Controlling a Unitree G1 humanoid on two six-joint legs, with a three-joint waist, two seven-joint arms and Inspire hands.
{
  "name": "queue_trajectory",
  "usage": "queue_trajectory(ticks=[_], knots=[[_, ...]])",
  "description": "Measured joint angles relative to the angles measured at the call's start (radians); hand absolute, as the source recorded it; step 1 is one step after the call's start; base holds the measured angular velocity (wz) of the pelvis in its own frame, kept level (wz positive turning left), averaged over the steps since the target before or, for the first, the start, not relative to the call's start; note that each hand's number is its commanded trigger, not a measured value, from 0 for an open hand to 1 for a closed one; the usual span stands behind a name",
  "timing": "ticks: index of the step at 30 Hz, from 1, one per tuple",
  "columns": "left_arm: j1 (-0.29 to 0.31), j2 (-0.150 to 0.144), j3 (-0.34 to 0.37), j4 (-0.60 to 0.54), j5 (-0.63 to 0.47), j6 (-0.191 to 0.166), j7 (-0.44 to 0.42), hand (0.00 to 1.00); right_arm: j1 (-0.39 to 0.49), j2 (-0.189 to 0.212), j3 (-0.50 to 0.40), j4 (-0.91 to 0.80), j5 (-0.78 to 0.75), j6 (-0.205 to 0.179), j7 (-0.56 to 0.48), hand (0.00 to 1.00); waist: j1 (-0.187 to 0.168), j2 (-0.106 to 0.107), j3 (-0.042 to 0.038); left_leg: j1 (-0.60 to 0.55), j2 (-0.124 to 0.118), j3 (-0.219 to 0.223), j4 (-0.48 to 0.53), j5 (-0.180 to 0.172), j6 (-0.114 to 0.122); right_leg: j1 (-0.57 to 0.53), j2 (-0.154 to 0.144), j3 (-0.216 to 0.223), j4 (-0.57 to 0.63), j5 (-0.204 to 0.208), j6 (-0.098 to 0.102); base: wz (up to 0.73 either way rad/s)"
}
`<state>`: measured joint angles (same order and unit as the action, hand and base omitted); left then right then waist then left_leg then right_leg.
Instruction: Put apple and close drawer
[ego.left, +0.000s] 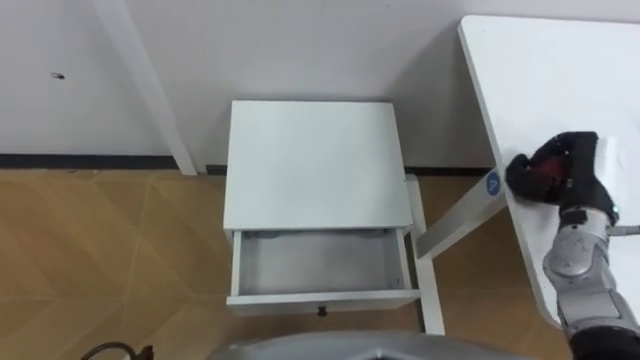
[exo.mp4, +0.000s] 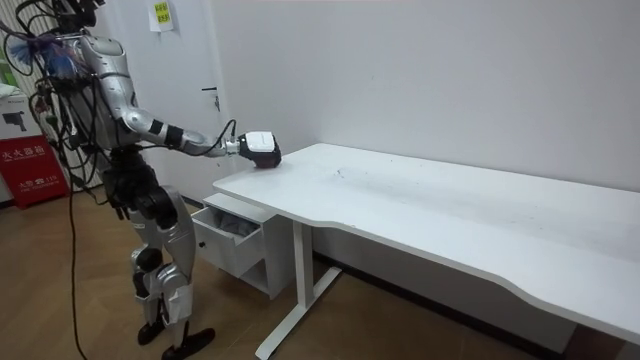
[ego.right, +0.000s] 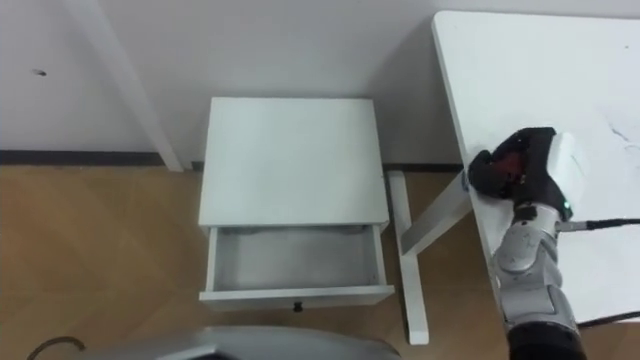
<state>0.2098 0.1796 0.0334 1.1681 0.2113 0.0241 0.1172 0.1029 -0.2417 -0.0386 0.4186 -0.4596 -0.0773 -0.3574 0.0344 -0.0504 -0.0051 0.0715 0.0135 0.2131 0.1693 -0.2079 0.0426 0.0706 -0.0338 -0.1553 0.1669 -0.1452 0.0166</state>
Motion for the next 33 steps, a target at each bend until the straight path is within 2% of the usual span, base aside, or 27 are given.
queue_trajectory(ticks=[4,6,7,9,10,11,14,18,25,26,27,28,33], knots=[[-0.008,-0.006,-0.007,-0.002,0.004,0.011,0.003,0.0,-0.007,0.011,0.111,-0.062,-0.03,0.016,0.035,1.0,0.008,0.008,0.0009,-0.012,0.003,-0.007,0.0,0.003,-0.005,-0.004,0.002,-0.016,-0.002,0.002,-0.003,0.05],[-0.022,-0.007,-0.027,-0.01,0.022,0.021,0.002,0.0,-0.004,0.014,0.231,-0.066,-0.032,0.052,0.142,1.0,0.041,0.011,0.0027,-0.02,0.004,-0.018,-0.001,0.005,-0.008,-0.006,0.002,-0.035,-0.009,0.002,-0.003,0.14],[-0.025,-0.008,-0.03,-0.01,0.024,0.021,0.0,0.0,-0.004,0.022,0.262,-0.066,-0.032,0.059,0.17,1.0,0.049,0.013,0.0038,-0.025,0.003,-0.024,0.001,0.005,-0.008,-0.006,0.002,-0.039,-0.014,0.002,-0.004,0.22],[-0.046,-0.022,-0.041,-0.018,0.027,0.021,-0.008,0.0,-0.007,0.057,0.352,-0.073,-0.034,0.06,0.266,1.0,0.08,0.022,0.0078,-0.045,-0.001,-0.037,0.009,0.008,-0.007,-0.022,0.0,-0.048,-0.017,0.002,-0.004,0.23],[-0.05,-0.026,-0.041,-0.021,0.027,0.02,-0.013,0.0,-0.01,0.062,0.369,-0.077,-0.034,0.059,0.283,1.0,0.086,0.028,0.0125,-0.051,-0.003,-0.045,0.012,0.009,-0.006,-0.024,-0.002,-0.053,-0.017,0.002,-0.004,0.34],[-0.058,-0.031,-0.043,-0.023,0.027,0.02,-0.017,0.0,-0.017,0.07,0.388,-0.08,-0.034,0.054,0.315,1.0,0.089,0.033,0.012,-0.07,-0.007,-0.061,0.014,0.012,-0.002,-0.036,-0.007,-0.066,-0.017,0.002,-0.003,0.36],[-0.06,-0.033,-0.04,-0.029,0.027,0.02,-0.029,0.0,-0.042,0.071,0.407,-0.085,-0.034,0.055,0.367,1.0,0.111,0.032,0.013,-0.092,-0.012,-0.075,0.014,0.016,0.001,-0.053,-0.011,-0.067,-0.017,0.002,-0.003,0.19],[-0.063,-0.032,-0.037,-0.031,0.027,0.019,-0.062,0.0,-0.059,0.069,0.407,-0.093,-0.049,0.054,0.427,1.0,0.111,0.021,0.0104,-0.092,-0.013,-0.084,0.014,0.016,0.001,-0.051,-0.016,-0.066,-0.017,0.002,-0.003,0.07],[-0.066,-0.028,-0.037,-0.031,0.036,0.019,-0.09,0.0,-0.062,0.06,0.407,-0.093,-0.06,0.054,0.501,1.0,0.109,0.024,0.016,-0.093,-0.012,-0.083,0.012,0.016,0.001,-0.053,-0.017,-0.064,-0.018,0.002,-0.003,-0.02],[-0.067,-0.028,-0.037,-0.031,0.036,0.019,-0.09,0.0,-0.062,0.056,0.408,-0.092,-0.061,0.054,0.508,0.76,0.109,0.024,0.0166,-0.093,-0.012,-0.083,0.011,0.016,0.001,-0.053,-0.017,-0.065,-0.018,0.002,-0.003,0.0],[-0.067,-0.028,-0.037,-0.031,0.036,0.019,-0.09,0.0,-0.061,0.053,0.407,-0.092,-0.061,0.054,0.514,0.64,0.108,0.025,0.017,-0.094,-0.012,-0.083,0.011,0.016,0.0,-0.053,-0.017,-0.066,-0.018,0.002,-0.003,0.0],[-0.067,-0.028,-0.037,-0.031,0.036,0.019,-0.091,0.0,-0.06,0.053,0.407,-0.092,-0.061,0.054,0.514,0.0,0.108,0.025,0.0171,-0.094,-0.012,-0.083,0.011,0.016,0.001,-0.053,-0.017,-0.066,-0.018,0.002,-0.003,0.0],[-0.071,-0.028,-0.038,-0.032,0.035,0.019,-0.089,0.0,-0.049,0.054,0.408,-0.073,-0.061,0.056,0.523,0.0,0.108,0.026,0.0178,-0.098,-0.013,-0.083,0.014,0.016,0.001,-0.052,-0.012,-0.072,-0.018,0.001,-0.002,0.0]])
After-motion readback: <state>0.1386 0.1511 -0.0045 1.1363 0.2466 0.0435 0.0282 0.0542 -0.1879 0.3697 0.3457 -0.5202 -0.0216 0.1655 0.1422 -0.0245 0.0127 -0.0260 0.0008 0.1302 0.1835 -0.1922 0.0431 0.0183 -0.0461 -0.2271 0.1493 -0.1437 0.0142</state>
